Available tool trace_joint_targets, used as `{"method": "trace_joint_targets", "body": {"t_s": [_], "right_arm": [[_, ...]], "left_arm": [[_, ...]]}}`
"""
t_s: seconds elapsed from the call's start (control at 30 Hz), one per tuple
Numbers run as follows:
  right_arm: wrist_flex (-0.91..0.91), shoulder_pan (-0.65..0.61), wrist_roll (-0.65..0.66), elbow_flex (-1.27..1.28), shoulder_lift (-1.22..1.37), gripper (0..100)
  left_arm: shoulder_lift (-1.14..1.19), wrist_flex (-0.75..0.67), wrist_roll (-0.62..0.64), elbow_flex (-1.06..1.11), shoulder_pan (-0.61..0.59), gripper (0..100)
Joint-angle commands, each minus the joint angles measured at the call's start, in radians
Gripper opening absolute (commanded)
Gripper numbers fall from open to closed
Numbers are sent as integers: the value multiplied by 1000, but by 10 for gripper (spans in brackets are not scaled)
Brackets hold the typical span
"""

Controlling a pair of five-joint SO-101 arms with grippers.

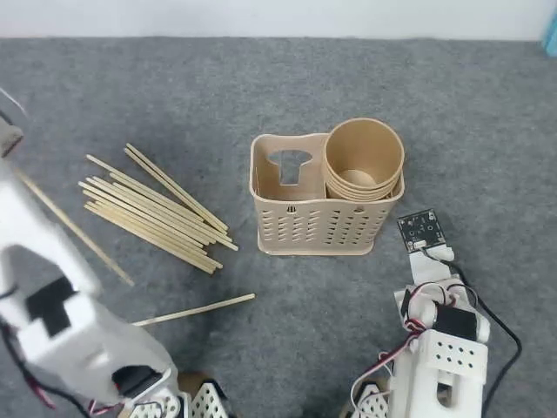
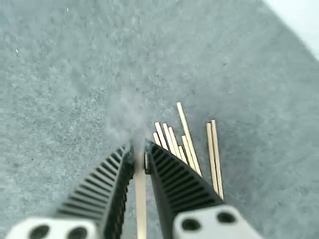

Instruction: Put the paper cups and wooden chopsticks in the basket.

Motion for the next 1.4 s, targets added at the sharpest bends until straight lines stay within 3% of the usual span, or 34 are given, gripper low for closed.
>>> {"method": "trace_joint_targets", "body": {"t_s": [0.0, 0.33, 0.63, 1.07, 1.23, 1.37], "right_arm": [[-16, -2, 14, -9, -19, 162], [-15, 1, 14, -9, -19, 162], [-15, 1, 14, -9, -19, 162], [-15, 1, 14, -9, -19, 162], [-15, 1, 14, -9, -19, 162], [-15, 2, 14, -9, -19, 162]], "left_arm": [[-199, 29, -41, 70, 11, 10], [-601, -172, -43, 458, 109, 11], [-853, -379, -43, 486, 362, 11], [-956, -806, -51, 503, 750, 11], [-965, -931, -51, 613, 907, 11], [-959, -1089, -51, 737, 953, 11]]}}
